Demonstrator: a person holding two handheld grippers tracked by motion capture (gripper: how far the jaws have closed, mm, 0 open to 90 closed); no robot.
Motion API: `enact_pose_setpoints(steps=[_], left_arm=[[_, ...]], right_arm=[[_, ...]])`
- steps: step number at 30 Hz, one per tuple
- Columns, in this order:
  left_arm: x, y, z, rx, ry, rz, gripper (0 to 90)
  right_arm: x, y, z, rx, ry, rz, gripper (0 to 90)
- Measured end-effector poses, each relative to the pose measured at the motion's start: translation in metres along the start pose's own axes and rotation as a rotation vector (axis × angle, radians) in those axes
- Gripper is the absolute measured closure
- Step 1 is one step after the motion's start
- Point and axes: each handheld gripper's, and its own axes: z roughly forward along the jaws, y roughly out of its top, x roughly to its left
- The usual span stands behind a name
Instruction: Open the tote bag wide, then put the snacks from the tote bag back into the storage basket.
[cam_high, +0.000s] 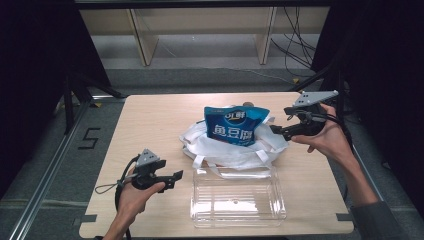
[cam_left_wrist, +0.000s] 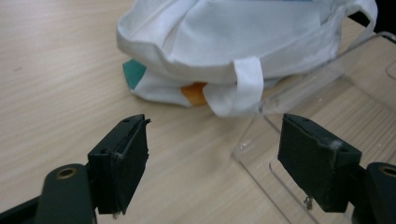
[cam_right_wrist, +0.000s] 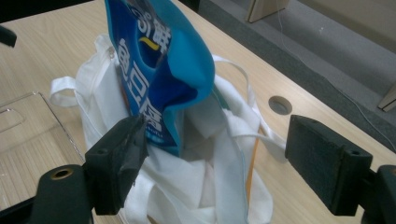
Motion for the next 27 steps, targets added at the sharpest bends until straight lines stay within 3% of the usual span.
enact_pose_setpoints(steps=[3, 5, 7, 9, 10, 12, 13, 17, 18, 19, 21, 22, 23, 24, 25, 26, 27], left_arm=[[-0.005, -0.016, -0.002, 0.009, 0.001, -0.012, 22.8], [-0.007, -0.025, -0.005, 0.026, 0.007, 0.02, 22.6], [-0.013, -0.039, -0.007, 0.03, 0.013, 0.011, 22.6], [-0.016, -0.042, -0.008, 0.031, 0.014, 0.006, 22.6], [-0.015, -0.045, -0.009, 0.044, 0.014, 0.039, 22.6], [-0.018, -0.049, -0.012, 0.048, 0.028, 0.041, 22.6], [-0.018, -0.051, -0.013, 0.042, 0.034, 0.062, 22.6], [-0.023, -0.057, -0.016, 0.037, 0.044, 0.046, 22.6], [-0.022, -0.059, -0.016, 0.052, 0.044, 0.074, 22.6], [-0.022, -0.059, -0.016, 0.052, 0.044, 0.074, 22.6], [-0.024, -0.062, -0.014, 0.034, 0.044, 0.049, 22.7], [-0.023, -0.062, -0.015, 0.059, 0.05, 0.07, 22.7], [-0.024, -0.063, -0.015, 0.058, 0.051, 0.061, 22.8], [-0.024, -0.063, -0.014, 0.051, 0.043, 0.071, 22.8], [-0.023, -0.064, -0.013, 0.046, 0.038, 0.074, 22.8], [-0.024, -0.065, -0.012, 0.033, 0.038, 0.063, 22.9], [-0.024, -0.065, -0.013, 0.057, 0.039, 0.072, 23.0]], right_arm=[[0.001, 0.011, 0.002, -0.009, -0.002, -0.021, 20.3], [0.0, 0.016, 0.002, -0.019, -0.001, -0.027, 19.9], [0.002, 0.021, 0.004, -0.019, 0.003, -0.028, 19.6], [0.002, 0.023, 0.004, -0.014, 0.002, -0.037, 19.6], [0.004, 0.025, 0.006, -0.011, 0.004, -0.034, 19.6], [0.004, 0.03, 0.008, -0.006, 0.013, -0.055, 19.5], [0.005, 0.032, 0.008, 0.0, 0.009, -0.051, 19.5], [0.008, 0.042, 0.012, 0.0, 0.014, -0.063, 20.4], [0.009, 0.046, 0.015, -0.008, 0.01, -0.063, 21.3], [0.009, 0.046, 0.015, -0.008, 0.01, -0.063, 21.3], [0.008, 0.05, 0.019, -0.007, 0.014, -0.086, 23.0], [0.007, 0.051, 0.021, -0.019, 0.019, -0.099, 24.3], [0.007, 0.053, 0.023, -0.018, 0.024, -0.102, 24.8], [0.008, 0.053, 0.023, -0.008, 0.023, -0.079, 25.1], [0.007, 0.055, 0.025, -0.005, 0.028, -0.105, 26.0], [0.007, 0.056, 0.026, -0.004, 0.021, -0.097, 26.5], [0.008, 0.057, 0.028, -0.008, 0.021, -0.093, 27.2]])
